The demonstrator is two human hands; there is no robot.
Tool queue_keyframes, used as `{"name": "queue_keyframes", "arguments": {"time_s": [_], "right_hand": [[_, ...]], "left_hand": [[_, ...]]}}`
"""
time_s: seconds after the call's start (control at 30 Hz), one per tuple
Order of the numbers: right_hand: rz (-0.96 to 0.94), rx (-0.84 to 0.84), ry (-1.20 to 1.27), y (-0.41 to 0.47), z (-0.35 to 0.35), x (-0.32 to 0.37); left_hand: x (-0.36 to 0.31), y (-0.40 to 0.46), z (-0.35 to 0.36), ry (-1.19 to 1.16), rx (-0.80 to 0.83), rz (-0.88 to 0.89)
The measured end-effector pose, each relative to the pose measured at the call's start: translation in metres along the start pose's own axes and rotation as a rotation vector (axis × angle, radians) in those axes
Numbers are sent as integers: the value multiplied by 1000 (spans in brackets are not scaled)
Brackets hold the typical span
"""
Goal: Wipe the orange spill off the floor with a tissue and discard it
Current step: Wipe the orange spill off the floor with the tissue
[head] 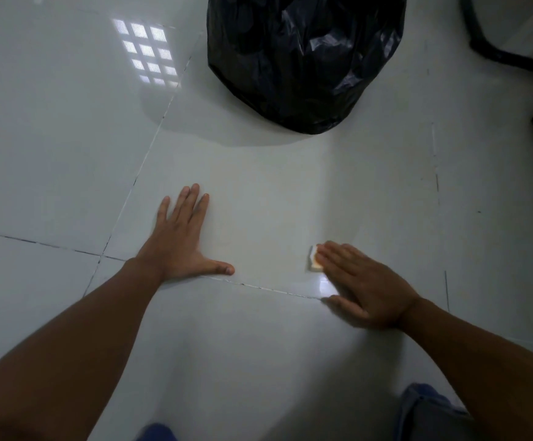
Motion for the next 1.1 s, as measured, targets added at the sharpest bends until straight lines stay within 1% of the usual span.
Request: {"name": "queue_keyframes", "arguments": {"time_s": [0.17,0.27,0.33,0.4,0.47,0.57,0.63,0.67,0.7,0.77,0.83,0.93,1.03,1.1], "right_hand": [[298,-50,108,-8,-11,-31],[486,-105,238,26,-25,-36],[570,-112,354,60,-39,-31],[564,-94,436,95,-53,-19],[465,-62,406,118,-62,-1],[215,-38,164,103,-53,24],[113,-6,30,72,-42,24],[119,-4,15,59,-38,15],[167,-10,38,51,-37,3],[326,-24,157,51,-42,-19],[418,-41,253,71,-52,-36],[447,-47,332,114,-69,-43],[433,-41,397,155,-86,-31],[413,-44,439,177,-94,-18]], "left_hand": [[-1,0,0,-9,-18,3],[-1,0,1,-12,-26,4],[-1,0,1,-11,-25,3],[-1,0,2,-11,-30,1],[-2,0,2,-4,-39,5],[-1,0,4,0,-52,0],[-1,0,2,-6,-48,2],[-1,0,1,-10,-40,6],[-2,0,1,-13,-36,9],[-1,0,0,-23,-42,12],[-1,0,1,-40,-56,17],[-2,1,2,-44,-67,10],[-1,0,0,-30,-63,4],[0,-1,-1,-72,-95,20]]}}
Point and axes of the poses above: each hand's wrist, its own y-axis towards the middle knuckle, its own z-axis out of the palm, x = y × z, the point moved 2 cm from there along y, towards the middle knuckle, and after that the axes turned 14 degrees about x, right-handed, at the moved point
